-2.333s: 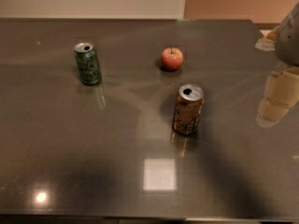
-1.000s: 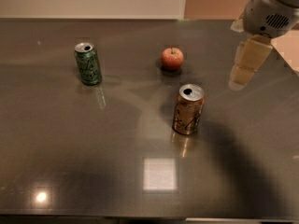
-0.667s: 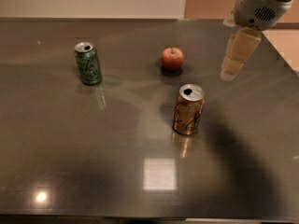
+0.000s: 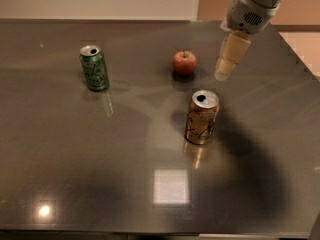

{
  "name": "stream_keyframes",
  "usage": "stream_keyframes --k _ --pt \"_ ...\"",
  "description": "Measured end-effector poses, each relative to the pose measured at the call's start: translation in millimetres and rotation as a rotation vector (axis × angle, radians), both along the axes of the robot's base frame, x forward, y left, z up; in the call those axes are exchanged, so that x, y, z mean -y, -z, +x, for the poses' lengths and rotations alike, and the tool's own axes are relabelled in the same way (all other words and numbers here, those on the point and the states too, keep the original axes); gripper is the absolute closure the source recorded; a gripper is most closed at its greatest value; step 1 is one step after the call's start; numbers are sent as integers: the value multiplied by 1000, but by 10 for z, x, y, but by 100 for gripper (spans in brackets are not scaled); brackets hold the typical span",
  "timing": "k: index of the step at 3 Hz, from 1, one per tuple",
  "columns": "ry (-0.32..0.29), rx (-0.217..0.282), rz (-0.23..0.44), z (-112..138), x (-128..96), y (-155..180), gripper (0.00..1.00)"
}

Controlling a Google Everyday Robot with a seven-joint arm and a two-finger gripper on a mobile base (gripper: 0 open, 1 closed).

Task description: Move apple near orange can

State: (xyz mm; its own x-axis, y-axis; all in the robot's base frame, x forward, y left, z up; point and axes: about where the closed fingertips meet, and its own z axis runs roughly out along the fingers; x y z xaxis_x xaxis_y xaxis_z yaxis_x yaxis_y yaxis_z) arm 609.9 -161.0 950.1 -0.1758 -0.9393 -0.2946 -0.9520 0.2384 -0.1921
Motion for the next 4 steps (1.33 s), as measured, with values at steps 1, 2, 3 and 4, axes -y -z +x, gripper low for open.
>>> stream_keyframes --k 1,2,3,4 --pt "10 3 35 216 -142 162 0" --pt "18 14 80 433 -281 297 0" --pt "24 15 114 641 -418 388 0" --pt "42 3 129 864 -522 504 0"
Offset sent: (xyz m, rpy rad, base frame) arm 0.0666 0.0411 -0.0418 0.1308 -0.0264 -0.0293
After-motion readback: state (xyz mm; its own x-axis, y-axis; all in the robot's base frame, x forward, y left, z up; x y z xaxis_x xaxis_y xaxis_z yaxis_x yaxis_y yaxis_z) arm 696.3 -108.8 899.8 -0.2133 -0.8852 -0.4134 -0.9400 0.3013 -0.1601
